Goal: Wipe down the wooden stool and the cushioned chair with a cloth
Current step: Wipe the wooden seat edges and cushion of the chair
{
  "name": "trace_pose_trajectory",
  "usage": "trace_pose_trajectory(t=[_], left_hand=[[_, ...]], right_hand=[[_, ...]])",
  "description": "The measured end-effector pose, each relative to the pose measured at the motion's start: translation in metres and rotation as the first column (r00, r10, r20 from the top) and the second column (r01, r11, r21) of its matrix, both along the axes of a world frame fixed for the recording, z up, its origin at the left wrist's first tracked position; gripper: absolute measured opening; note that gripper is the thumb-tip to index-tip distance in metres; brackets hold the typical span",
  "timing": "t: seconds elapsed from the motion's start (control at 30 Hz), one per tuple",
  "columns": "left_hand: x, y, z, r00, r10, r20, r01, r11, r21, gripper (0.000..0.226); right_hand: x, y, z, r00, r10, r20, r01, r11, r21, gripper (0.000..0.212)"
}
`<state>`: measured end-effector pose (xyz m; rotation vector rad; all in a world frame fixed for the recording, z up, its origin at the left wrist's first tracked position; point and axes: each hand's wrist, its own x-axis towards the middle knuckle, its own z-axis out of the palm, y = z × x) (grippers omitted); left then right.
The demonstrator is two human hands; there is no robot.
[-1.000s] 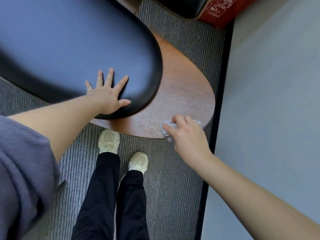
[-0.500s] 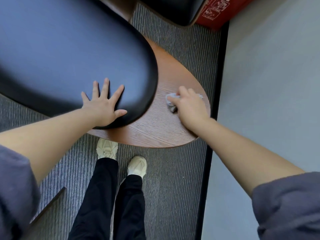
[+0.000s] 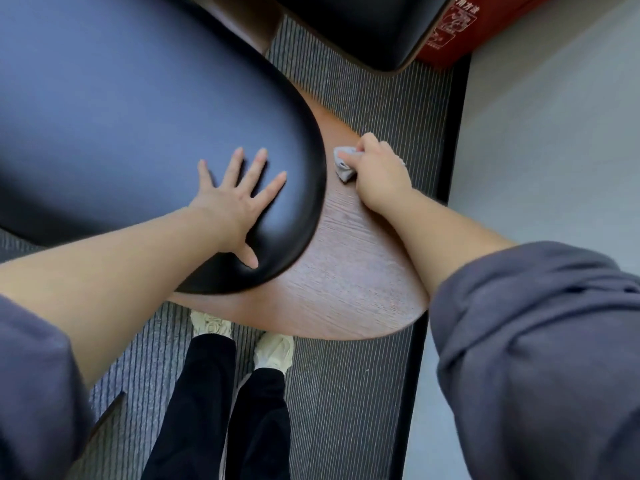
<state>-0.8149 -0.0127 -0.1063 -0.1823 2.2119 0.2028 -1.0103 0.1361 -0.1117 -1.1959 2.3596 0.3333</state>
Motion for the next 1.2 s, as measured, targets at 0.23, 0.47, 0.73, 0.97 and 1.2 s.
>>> trace_pose_trajectory(t=[0.23,0.47,0.73,0.97,1.2], left_hand=[[-0.016,-0.001,-0.001,0.987,-0.039,0.155,0.034,0.999,0.035,0.151],[-0.029,0.002,-0.005,0.955,-0.009,0.297,0.0,1.0,0.03,0.155],[-0.028,-0.001,-0.006,0.958,-0.02,0.287,0.0,0.998,0.07,0.155],[-0.027,-0.003,-0.008,0.956,-0.026,0.291,0.001,0.996,0.089,0.155],[-0.024,-0.003,-0.006,0.965,-0.025,0.261,0.001,0.996,0.09,0.153]], right_hand=[[-0.017,0.007,0.007,0.987,0.026,0.159,-0.024,1.0,-0.017,0.044],[-0.029,-0.013,-0.017,0.991,-0.062,0.116,0.072,0.994,-0.087,0.028],[-0.036,-0.035,-0.038,0.994,-0.007,0.111,0.02,0.993,-0.117,0.034],[-0.038,-0.035,-0.041,0.993,-0.022,0.114,0.037,0.99,-0.137,0.033],[-0.032,-0.027,-0.028,0.997,0.018,0.074,-0.01,0.995,-0.103,0.035]])
